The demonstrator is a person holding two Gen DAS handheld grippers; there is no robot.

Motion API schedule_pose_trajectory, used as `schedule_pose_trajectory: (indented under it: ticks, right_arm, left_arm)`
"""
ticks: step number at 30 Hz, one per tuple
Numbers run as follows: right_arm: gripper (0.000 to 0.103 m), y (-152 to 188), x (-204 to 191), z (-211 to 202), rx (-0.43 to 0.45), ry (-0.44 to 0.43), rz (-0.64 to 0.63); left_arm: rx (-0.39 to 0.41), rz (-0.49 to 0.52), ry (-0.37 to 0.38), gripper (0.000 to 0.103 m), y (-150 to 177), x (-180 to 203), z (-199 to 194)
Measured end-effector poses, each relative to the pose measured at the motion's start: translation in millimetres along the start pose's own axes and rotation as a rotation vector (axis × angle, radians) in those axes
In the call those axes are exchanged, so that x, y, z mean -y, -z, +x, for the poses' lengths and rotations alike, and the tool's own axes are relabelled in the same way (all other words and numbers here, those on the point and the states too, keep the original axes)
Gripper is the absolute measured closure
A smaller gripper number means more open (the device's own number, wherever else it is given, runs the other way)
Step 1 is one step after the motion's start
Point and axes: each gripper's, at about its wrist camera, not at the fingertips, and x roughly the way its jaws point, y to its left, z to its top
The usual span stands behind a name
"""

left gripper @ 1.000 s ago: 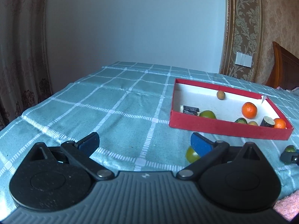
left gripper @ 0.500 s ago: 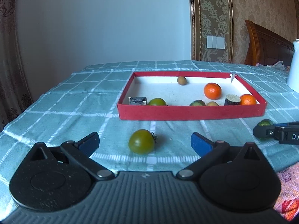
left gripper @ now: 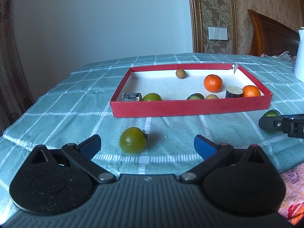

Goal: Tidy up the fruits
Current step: 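Carry the cucumber chunk toward the tray with the right gripper while the left gripper approaches the tomato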

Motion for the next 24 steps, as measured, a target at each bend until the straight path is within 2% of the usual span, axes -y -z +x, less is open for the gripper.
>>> schedule_pose_trajectory:
  ticks: [4, 8, 24]
  right_arm:
    - [0.073, 0.1, 0.6, -1.8, 0.010, -0.001, 0.003]
    - [0.073, 0.0, 0.2, -3.9, 0.022, 0.005, 0.001]
    - [0.073, -1.0, -8.9, -5.3, 0.038, 0.051, -0.047]
  left_arm:
    - [-0.068, 0.010, 0.003, 0.000, -0.3, 1.8, 8.7]
    - [-0.121, -0.028, 0.028, 0.000, 0.5, -4.8, 16.2]
    - [-0.102, -0.128, 0.090, 0.000, 1.8, -21.7, 14.3]
